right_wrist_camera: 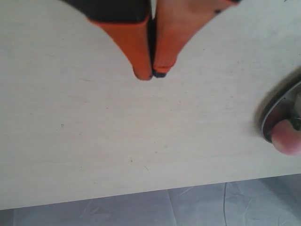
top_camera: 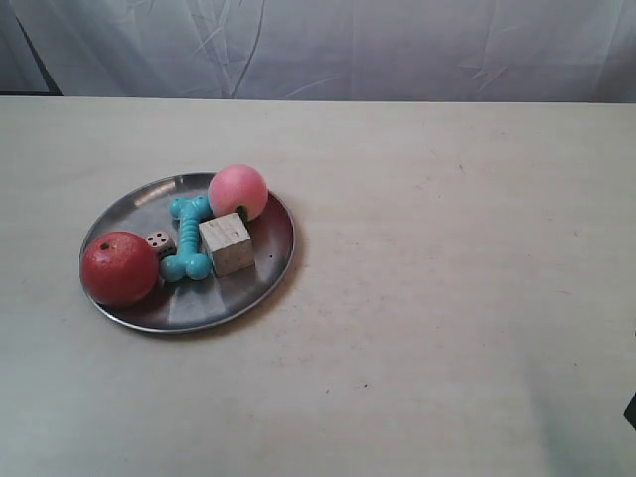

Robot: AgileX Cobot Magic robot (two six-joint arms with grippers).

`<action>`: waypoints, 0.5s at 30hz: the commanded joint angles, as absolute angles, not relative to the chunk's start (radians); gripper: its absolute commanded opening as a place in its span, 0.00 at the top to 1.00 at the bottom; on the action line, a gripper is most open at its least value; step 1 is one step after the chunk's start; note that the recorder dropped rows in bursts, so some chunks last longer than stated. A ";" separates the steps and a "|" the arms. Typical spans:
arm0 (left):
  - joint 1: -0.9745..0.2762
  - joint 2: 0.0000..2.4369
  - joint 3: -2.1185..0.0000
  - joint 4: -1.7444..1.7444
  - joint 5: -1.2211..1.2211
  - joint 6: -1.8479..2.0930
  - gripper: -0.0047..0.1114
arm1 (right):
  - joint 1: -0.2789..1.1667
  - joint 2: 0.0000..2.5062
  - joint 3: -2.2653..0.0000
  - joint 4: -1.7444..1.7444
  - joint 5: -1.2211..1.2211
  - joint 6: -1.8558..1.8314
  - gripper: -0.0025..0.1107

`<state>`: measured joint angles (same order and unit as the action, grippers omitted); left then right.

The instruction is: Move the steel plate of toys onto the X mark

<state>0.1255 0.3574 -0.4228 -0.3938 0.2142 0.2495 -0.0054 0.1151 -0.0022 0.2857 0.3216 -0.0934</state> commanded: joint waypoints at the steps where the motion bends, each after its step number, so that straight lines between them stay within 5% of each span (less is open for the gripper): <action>1: 0.118 0.351 -0.400 -0.234 0.277 0.253 0.96 | -0.010 0.111 0.000 0.282 0.323 -0.101 0.98; 8: 0.118 0.294 -0.043 -0.263 -0.161 0.215 0.96 | -0.010 0.111 0.000 0.298 0.318 -0.101 0.98; 15: 0.118 0.056 0.000 -0.230 -0.012 0.219 0.96 | -0.010 0.111 0.000 0.298 0.318 -0.101 0.98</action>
<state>0.1255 0.1037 -0.0046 -0.2330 -0.0593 0.2257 -0.0054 0.1151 -0.0022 0.2967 0.3216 -0.0958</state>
